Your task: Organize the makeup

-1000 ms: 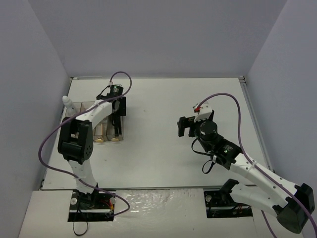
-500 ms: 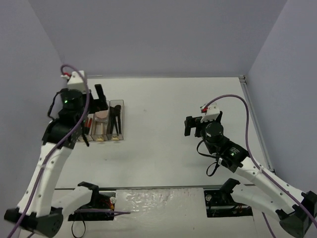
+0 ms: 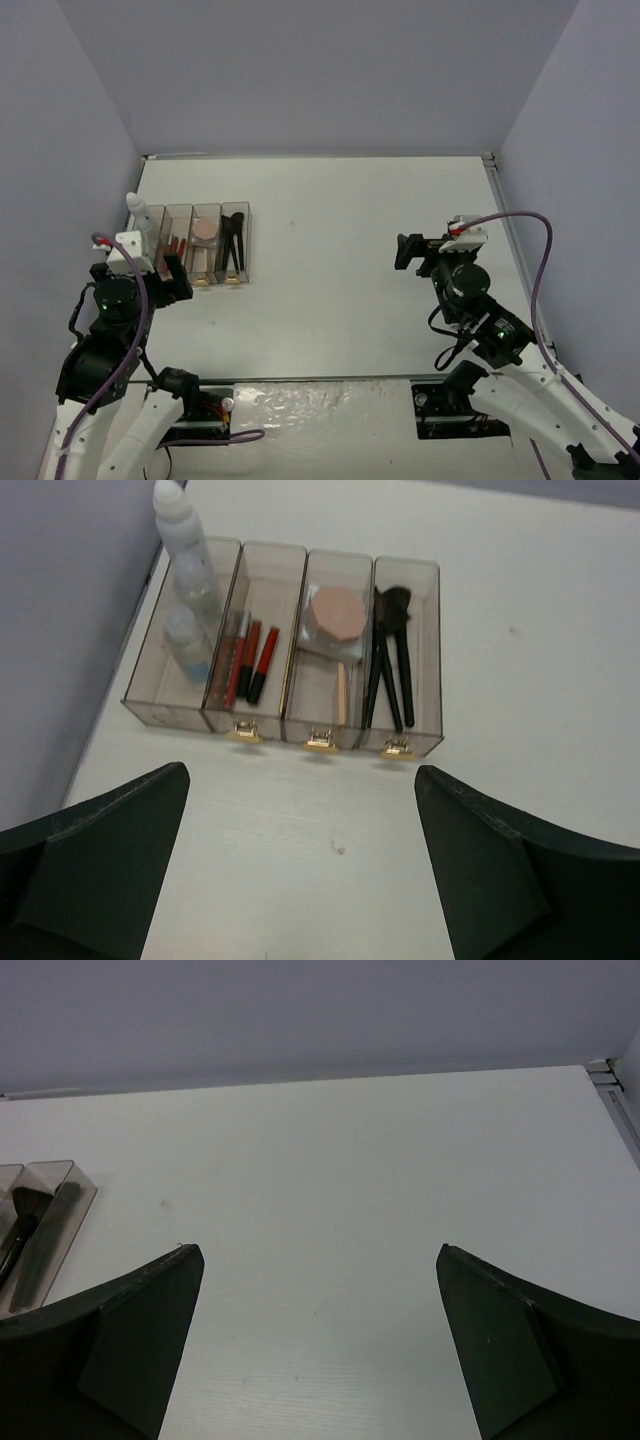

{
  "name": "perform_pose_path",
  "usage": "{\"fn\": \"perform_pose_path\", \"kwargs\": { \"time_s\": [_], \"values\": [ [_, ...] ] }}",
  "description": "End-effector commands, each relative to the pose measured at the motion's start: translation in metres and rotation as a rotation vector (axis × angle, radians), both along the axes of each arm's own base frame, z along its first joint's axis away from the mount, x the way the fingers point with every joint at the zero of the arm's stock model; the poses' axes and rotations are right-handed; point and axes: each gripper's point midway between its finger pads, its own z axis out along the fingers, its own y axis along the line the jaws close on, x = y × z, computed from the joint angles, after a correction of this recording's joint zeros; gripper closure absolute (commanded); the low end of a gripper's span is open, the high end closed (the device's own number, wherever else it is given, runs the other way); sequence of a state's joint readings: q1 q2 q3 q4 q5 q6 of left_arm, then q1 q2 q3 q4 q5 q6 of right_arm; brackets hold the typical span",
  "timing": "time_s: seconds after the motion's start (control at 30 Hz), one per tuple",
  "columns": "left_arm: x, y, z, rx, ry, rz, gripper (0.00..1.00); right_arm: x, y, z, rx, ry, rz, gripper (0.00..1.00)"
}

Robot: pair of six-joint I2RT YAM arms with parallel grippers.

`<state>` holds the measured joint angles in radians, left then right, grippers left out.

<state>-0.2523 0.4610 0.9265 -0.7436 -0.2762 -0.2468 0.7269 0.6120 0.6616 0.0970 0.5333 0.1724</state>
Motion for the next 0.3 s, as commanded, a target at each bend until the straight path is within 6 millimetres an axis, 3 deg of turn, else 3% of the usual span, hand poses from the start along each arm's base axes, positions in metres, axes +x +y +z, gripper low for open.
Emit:
{"fn": "perform_pose_path", "kwargs": {
  "time_s": [0.0,0.27],
  "values": [
    [-0.0057,0.0074,0.0117,-0.030,-0.095,0.044,0.05,-0.0004,-0.0121,0.0215,0.063,-0.071,-0.062,0.00],
    [-0.0018,0.0056,0.0024,-0.036,-0.081,0.044,0.05,0.0026,-0.0104,0.0214,0.042,-0.067,-0.063,0.00]
  ]
}}
